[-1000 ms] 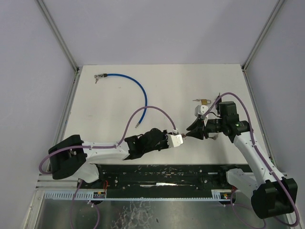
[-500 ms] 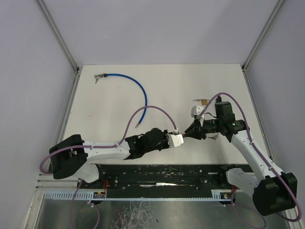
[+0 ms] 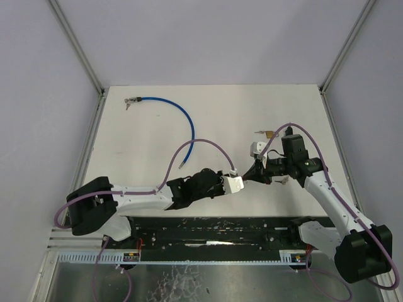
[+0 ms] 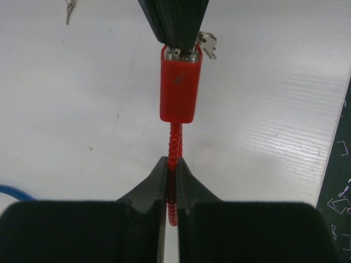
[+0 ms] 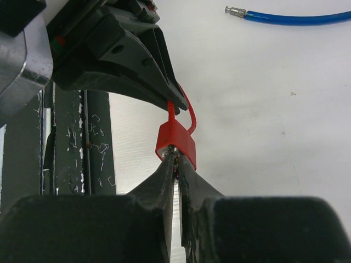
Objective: Lock with the key
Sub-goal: Lock the lock.
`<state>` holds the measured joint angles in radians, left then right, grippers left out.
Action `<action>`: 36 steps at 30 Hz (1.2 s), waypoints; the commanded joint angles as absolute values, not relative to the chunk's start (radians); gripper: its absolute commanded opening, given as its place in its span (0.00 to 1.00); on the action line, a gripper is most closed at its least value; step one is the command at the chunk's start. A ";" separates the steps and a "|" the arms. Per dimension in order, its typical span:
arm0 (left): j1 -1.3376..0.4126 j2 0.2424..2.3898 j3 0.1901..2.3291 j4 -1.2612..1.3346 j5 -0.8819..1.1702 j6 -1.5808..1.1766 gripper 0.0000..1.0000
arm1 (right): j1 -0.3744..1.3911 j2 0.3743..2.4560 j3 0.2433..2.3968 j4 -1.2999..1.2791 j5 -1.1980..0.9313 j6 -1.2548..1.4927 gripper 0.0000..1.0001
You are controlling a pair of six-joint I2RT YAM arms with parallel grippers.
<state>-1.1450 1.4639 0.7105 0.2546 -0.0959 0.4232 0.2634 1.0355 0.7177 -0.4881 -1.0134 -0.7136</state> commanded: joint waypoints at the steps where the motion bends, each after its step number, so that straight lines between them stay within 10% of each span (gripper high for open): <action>1: -1.150 1.467 0.747 0.307 -0.121 0.409 0.00 | 0.273 1.012 0.705 -0.505 -1.005 -0.779 0.10; 26: -1.139 1.468 0.750 0.275 -0.045 0.400 0.00 | 0.274 0.987 0.725 -0.786 -1.113 -1.327 0.12; 36: -1.132 1.470 0.754 0.247 -0.013 0.399 0.00 | 0.220 0.895 0.749 -0.797 -1.150 -1.299 0.32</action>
<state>-1.1416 1.4780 0.7216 0.2279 -0.0257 0.4145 0.2466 0.9428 0.7136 -0.7639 -1.0924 -1.2739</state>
